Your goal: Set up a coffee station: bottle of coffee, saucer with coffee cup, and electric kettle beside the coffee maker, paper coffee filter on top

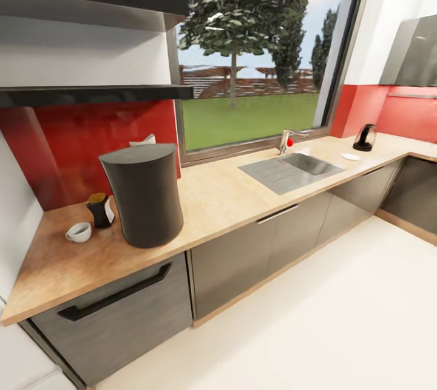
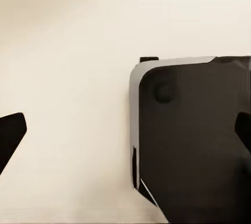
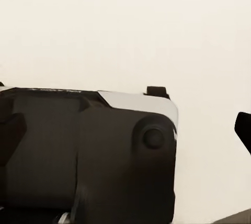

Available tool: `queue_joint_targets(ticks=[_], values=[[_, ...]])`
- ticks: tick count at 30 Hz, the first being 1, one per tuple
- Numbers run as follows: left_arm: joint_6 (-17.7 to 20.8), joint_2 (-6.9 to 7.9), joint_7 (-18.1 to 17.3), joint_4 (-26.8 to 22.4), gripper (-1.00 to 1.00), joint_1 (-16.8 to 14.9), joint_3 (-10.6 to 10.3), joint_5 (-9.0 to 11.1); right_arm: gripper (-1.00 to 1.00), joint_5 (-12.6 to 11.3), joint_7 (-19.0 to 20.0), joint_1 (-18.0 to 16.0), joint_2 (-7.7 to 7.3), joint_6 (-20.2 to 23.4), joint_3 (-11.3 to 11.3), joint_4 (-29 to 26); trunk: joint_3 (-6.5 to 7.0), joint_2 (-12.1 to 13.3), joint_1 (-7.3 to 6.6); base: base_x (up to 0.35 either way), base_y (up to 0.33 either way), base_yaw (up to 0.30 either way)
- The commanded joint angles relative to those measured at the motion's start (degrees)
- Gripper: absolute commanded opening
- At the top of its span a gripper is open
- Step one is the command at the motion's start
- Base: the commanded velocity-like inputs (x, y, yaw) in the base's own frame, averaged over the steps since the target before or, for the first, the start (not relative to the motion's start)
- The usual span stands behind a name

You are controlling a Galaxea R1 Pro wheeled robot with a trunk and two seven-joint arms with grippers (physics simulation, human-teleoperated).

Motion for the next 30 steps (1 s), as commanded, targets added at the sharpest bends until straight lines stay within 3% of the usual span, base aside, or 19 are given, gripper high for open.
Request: queue_joint_targets(ticks=[1, 5, 8, 15, 19, 22, 30], values=[[2.77, 0.05, 0.36, 0.31, 1.00, 0.24, 0.55, -0.52, 1.00, -1.25, -1.42, -0.08, 0.15, -0.28, 0.35, 0.15, -0.12, -0.13, 0.04, 0.000, 0.000, -0.277], [6.92, 0.02, 5.70, 0.46, 1.00, 0.86, 0.66, -0.17, 1.00, -4.47, -9.26, -0.08, 0.31, -0.28, 0.39, 0.05, -0.12, -0.13, 0.04, 0.000, 0.000, -0.277], [7.12, -0.41, 9.37, 0.42, 1.00, 1.31, 0.83, -0.02, 1.00, -5.60, -10.88, -0.08, 0.37, -0.28, 0.58, -0.12, -0.12, -0.13, 0.04, 0.000, 0.000, -0.276], [7.36, -0.68, 9.76, 0.40, 1.00, 1.37, 0.95, -0.15, 1.00, -5.44, -10.83, -0.09, 0.43, -0.28, 0.81, -0.18, -0.12, -0.13, 0.04, 0.003, 0.000, -0.097], [7.37, -0.98, 9.83, 0.40, 1.00, 1.37, 1.01, -0.19, 1.00, -5.18, -5.97, -0.10, 0.68, -0.28, 0.88, 0.00, -0.12, -0.13, 0.04, 0.204, -0.115, -0.004], [7.43, -0.96, 9.83, 0.40, 1.00, 1.37, 1.07, -0.11, 1.00, -5.26, -4.71, -0.09, 0.63, -0.28, 0.80, 0.06, -0.12, -0.13, 0.04, 0.240, -0.200, 0.000], [7.46, -0.94, 9.83, 0.40, 1.00, 1.37, 1.09, -0.09, 1.00, -5.77, -4.81, -0.08, 0.63, -0.28, 0.47, 0.13, -0.12, -0.13, 0.04, 0.192, -0.261, 0.000]])
